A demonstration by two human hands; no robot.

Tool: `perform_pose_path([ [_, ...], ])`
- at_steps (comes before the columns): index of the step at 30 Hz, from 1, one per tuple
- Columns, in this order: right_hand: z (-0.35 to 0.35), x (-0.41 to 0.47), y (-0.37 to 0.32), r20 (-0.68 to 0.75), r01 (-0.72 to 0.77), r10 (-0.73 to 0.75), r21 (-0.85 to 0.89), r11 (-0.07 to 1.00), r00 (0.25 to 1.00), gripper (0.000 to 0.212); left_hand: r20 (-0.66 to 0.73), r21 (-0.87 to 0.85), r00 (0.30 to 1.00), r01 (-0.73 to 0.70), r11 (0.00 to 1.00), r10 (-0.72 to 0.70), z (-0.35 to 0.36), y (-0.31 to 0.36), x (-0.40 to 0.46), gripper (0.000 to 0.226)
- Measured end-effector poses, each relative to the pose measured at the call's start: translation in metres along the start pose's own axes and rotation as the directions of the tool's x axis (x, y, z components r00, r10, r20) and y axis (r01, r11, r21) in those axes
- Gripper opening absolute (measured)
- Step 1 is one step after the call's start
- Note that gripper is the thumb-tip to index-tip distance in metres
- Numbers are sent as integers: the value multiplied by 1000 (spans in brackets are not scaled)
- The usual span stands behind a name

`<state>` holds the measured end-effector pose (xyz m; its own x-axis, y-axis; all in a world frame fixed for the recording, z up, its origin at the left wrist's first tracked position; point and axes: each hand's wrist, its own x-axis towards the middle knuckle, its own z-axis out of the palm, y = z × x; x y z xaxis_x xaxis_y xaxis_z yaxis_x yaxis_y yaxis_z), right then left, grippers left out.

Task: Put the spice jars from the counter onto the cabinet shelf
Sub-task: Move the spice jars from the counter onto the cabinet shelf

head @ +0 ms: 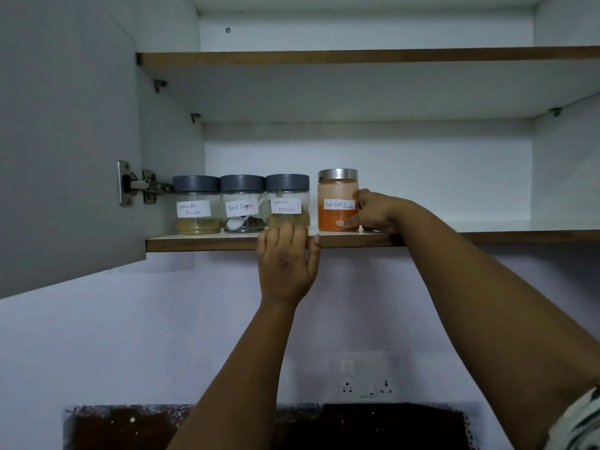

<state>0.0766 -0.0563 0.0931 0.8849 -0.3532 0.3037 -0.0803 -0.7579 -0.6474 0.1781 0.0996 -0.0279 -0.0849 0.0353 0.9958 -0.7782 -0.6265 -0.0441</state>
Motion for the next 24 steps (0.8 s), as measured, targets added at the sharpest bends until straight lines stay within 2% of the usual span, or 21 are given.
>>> perform_pose_path([
  [2, 5, 4, 2, -7, 17, -17, 31, 999, 1000, 67, -7, -2, 1000, -2, 1000, 2, 0, -1, -2, 34],
  [6, 7, 9, 5, 26, -3, 0, 129, 992, 1000, 60, 15, 13, 1000, 15, 1000, -15, 0, 1, 0, 35],
  [15, 8, 7, 5, -8, -22, 23, 101, 995, 1000, 55, 70, -2, 997, 29, 1000, -29, -5, 1, -2, 31],
  [24, 10, 5, 3, 29, -20, 19, 40, 999, 999, 58, 110, 9, 993, 33, 999, -34, -9, 1, -1, 32],
])
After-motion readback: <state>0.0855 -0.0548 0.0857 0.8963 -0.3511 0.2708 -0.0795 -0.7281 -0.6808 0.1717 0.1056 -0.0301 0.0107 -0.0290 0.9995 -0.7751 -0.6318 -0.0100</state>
